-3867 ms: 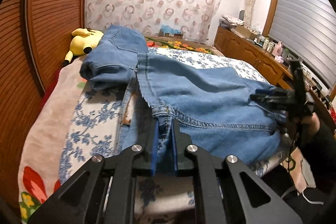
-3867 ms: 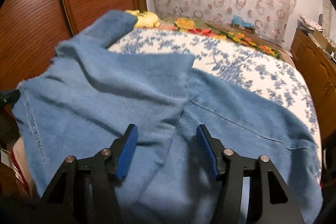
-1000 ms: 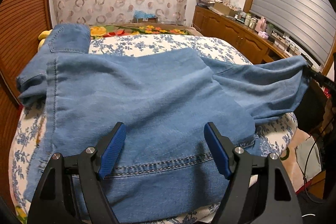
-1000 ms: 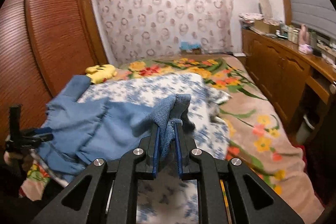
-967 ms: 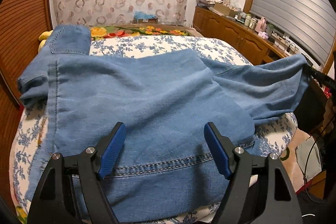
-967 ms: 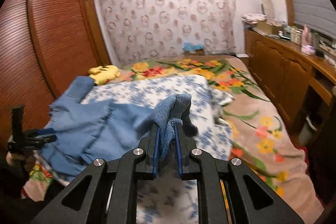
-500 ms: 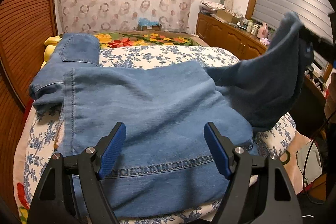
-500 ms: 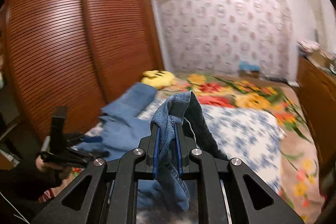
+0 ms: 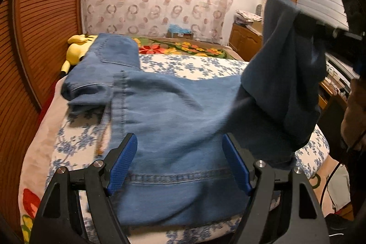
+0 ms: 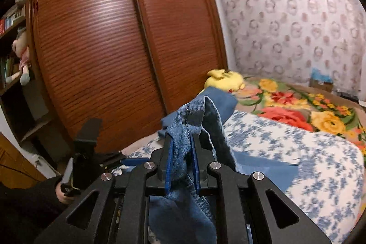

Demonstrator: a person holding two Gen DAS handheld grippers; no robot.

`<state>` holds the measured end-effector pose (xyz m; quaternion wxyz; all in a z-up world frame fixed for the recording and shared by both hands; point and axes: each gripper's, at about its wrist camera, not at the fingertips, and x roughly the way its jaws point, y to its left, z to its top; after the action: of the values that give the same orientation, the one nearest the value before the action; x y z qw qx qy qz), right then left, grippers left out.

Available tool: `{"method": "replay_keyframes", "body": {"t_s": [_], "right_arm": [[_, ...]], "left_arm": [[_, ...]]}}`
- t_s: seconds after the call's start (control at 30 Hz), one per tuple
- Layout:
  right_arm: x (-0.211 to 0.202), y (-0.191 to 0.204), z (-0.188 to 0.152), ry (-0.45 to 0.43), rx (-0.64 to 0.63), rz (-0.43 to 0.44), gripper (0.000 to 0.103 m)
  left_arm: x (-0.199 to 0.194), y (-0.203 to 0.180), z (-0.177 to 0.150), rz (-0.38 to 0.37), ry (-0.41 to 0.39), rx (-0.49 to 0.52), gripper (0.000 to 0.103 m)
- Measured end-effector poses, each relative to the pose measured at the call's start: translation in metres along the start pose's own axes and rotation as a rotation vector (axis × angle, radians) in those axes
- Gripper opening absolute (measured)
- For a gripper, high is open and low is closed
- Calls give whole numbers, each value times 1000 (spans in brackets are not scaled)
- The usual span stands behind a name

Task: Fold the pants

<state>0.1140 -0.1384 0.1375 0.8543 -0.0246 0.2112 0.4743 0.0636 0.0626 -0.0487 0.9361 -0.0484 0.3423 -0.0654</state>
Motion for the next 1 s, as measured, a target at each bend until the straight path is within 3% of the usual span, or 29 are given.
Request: {"method": "replay_keyframes", "body": {"t_s": [0.13,0.27,0.57,0.77,1.0], "right_arm": [[13,-12,3,15,-14,6,25],[10,-23,17,11,-15,-10,48],[13,-52,-4,73,-6,-187,49],[25,-51,-24,160,15,-194,49],[26,-35,-40,216,3,-146,49]], "left_arm": [[-9,15,-2,23,-10,-24,77],[-16,28,-2,34,-27,-49,77],[-9,25,-3,12,-18,-50,77],[0,12,3,-10,-21,-32,77],[3,1,9,-30,-31,-14,77]]}}
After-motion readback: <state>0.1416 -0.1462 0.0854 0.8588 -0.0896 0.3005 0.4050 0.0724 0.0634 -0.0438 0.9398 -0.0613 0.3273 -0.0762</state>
